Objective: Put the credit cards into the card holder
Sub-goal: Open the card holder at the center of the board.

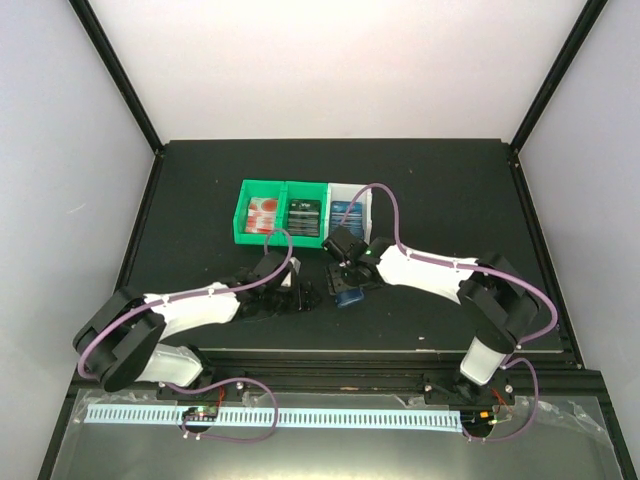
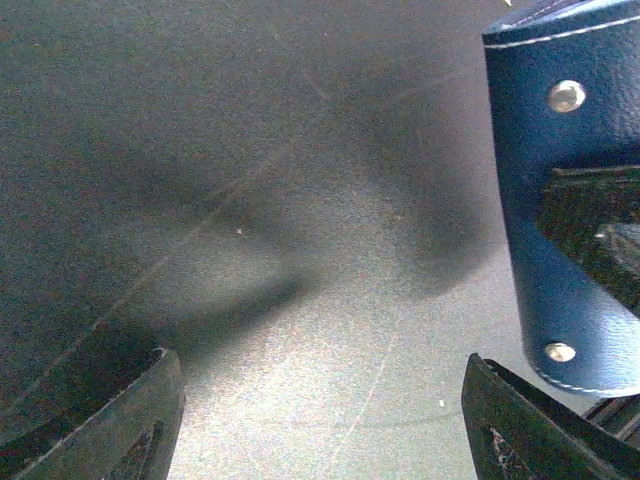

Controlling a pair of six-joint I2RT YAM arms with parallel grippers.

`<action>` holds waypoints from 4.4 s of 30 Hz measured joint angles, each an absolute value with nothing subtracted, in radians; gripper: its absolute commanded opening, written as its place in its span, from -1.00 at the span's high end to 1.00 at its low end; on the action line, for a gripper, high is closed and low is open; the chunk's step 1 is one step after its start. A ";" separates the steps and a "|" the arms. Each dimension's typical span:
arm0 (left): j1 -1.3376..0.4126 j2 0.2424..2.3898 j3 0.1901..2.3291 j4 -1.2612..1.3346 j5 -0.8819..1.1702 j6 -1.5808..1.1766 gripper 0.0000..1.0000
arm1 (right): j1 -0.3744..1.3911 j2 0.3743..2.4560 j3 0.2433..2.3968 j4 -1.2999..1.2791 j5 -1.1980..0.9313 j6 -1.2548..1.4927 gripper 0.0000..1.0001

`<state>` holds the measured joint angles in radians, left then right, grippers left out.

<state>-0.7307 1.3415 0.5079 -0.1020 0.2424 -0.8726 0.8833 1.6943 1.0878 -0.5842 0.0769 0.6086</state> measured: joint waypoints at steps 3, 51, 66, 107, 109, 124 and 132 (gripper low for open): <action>-0.733 1.349 0.508 -0.086 0.249 -0.876 -0.57 | 0.884 1.703 1.088 -0.586 0.067 0.604 -0.59; -0.736 1.562 0.523 0.277 0.322 -1.055 -0.09 | 0.797 1.693 0.945 -0.370 -0.094 0.562 0.66; -0.755 1.615 0.554 0.277 0.295 -1.066 0.53 | 0.787 1.670 0.898 -0.315 -0.167 0.603 0.92; -0.762 1.644 0.588 0.228 0.260 -1.126 0.81 | 0.904 1.737 1.021 -0.528 0.193 0.491 0.34; -0.765 1.644 0.591 0.216 0.252 -1.131 0.81 | 0.906 1.725 1.019 -0.535 0.218 0.508 0.38; -0.768 1.641 0.603 0.206 0.243 -1.115 0.57 | 0.867 1.627 0.976 -0.641 0.356 0.548 0.36; -0.768 1.636 0.618 0.175 0.243 -1.079 0.50 | 0.795 1.617 0.950 -0.556 0.170 0.521 0.44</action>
